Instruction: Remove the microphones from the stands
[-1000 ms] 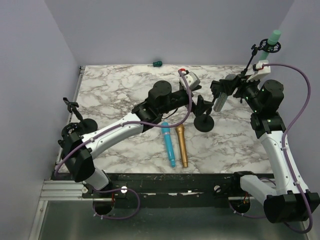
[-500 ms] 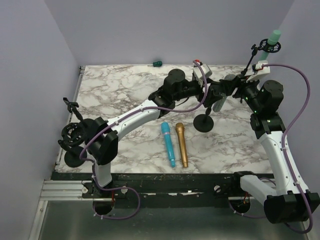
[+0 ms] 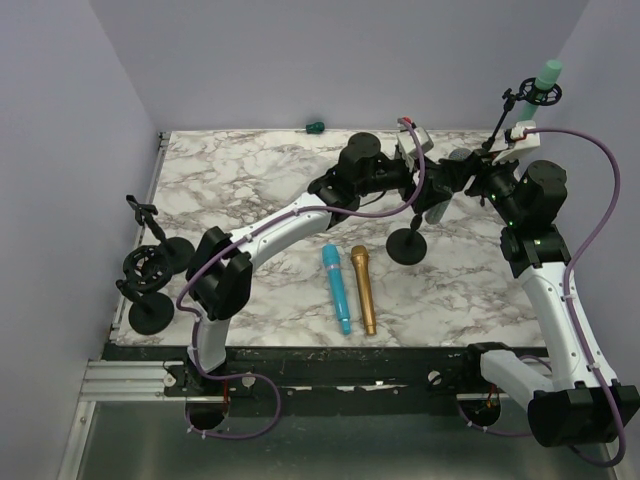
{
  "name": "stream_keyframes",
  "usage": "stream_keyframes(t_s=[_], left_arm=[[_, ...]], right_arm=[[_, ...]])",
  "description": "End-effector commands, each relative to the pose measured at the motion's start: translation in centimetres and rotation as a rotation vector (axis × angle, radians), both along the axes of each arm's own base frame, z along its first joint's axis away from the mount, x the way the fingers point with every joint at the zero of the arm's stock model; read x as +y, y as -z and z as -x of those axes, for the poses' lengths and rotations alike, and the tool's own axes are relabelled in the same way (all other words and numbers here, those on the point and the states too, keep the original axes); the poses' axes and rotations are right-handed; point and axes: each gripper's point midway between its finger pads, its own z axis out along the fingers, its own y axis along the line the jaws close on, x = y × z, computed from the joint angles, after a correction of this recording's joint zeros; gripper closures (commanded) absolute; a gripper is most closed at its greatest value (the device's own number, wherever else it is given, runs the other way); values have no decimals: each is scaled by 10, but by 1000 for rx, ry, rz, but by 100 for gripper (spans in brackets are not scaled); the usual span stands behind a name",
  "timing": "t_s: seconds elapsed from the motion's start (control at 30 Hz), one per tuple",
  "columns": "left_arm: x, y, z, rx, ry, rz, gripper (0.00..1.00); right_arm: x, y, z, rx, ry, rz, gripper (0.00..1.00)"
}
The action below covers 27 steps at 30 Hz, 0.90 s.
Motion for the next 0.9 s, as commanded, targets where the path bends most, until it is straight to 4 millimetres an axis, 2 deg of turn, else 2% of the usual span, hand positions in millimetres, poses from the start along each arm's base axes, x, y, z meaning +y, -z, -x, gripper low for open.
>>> stream_keyframes(t_s=[0.0,0.17,0.27,0.3,0.37,0.43,0.47,0.67,0.8,0.87], left_arm=[[2,-2,5,-8,45,-8,100],[8,1,8,-9,34,-9,100],[11,-1,8,-4,31,-8,100],[13,-3,6,7,17,-8,89],[22,-5,1,26,-14,-9,58],[34,-8,-2,11,-76,-4,19],[42,-13,0,-18,-98,4,4],[76,-13,11,-32,-204,10,1],[81,-15,22,-133,-164,48,1],[81,-18,30,-240,-122,98,2]], right_arm=[[12,5,9,46,-36,-72,94],[8,-4,7,34,-12,-71,96],[9,-2,6,42,-17,-67,96],[9,-1,6,45,-18,-67,96],[8,1,7,47,-13,-66,95],[7,1,9,45,-9,-67,91],[7,0,9,43,-9,-70,89],[8,5,7,60,-11,-75,71],[10,6,7,67,-23,-79,63],[10,6,8,67,-22,-78,62]])
